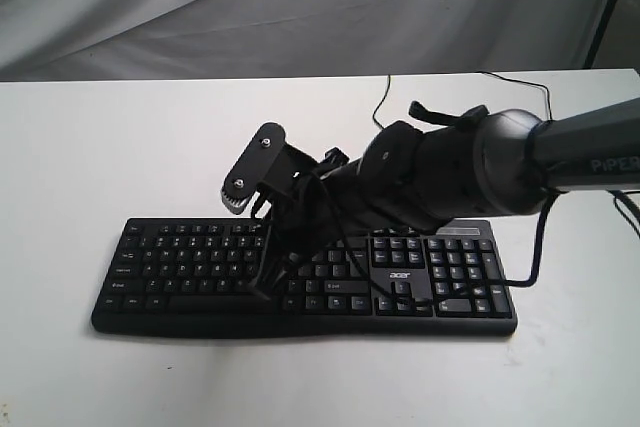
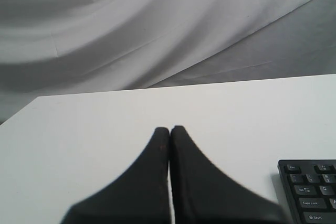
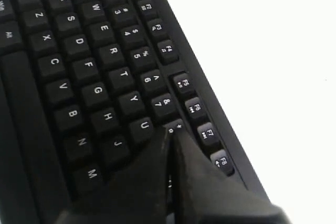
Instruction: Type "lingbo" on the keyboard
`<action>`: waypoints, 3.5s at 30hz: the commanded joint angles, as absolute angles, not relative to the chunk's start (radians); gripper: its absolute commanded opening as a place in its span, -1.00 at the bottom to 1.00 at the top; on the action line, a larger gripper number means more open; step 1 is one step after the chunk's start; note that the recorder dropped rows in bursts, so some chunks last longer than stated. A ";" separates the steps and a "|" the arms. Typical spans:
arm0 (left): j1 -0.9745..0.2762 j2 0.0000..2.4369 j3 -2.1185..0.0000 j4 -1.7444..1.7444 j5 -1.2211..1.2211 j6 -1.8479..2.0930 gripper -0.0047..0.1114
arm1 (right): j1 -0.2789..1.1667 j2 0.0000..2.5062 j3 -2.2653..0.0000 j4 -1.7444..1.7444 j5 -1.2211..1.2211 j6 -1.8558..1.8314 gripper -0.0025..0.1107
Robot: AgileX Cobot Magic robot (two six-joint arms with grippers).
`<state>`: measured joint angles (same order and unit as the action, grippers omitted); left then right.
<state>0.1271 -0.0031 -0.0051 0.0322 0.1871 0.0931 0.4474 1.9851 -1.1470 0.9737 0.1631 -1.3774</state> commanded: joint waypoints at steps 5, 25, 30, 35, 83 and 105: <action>0.123 0.000 0.000 0.032 0.181 0.090 -0.91 | 0.440 1.982 -1.139 0.967 0.145 -1.406 -0.96; 0.123 0.000 0.000 0.032 0.181 0.090 -0.91 | 0.417 2.039 -1.137 0.985 0.147 -1.472 -0.96; 0.123 0.000 0.000 0.032 0.181 0.090 -0.91 | 0.417 2.039 -1.137 0.985 0.147 -1.472 -0.96; 0.123 0.000 0.000 0.032 0.181 0.090 -0.91 | 0.417 2.046 -1.137 0.985 0.147 -1.472 -0.96; 0.123 0.000 0.000 0.032 0.181 0.090 -0.91 | 0.431 0.771 -0.431 1.127 0.180 -1.403 -0.96; 0.123 0.000 0.000 0.032 0.181 0.090 -0.91 | 0.358 0.605 -0.412 1.158 0.049 -1.298 -0.96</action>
<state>0.1271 -0.0031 -0.0051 0.0322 0.1871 0.0931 0.4031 0.6612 -0.4190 1.1469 0.0858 -1.3058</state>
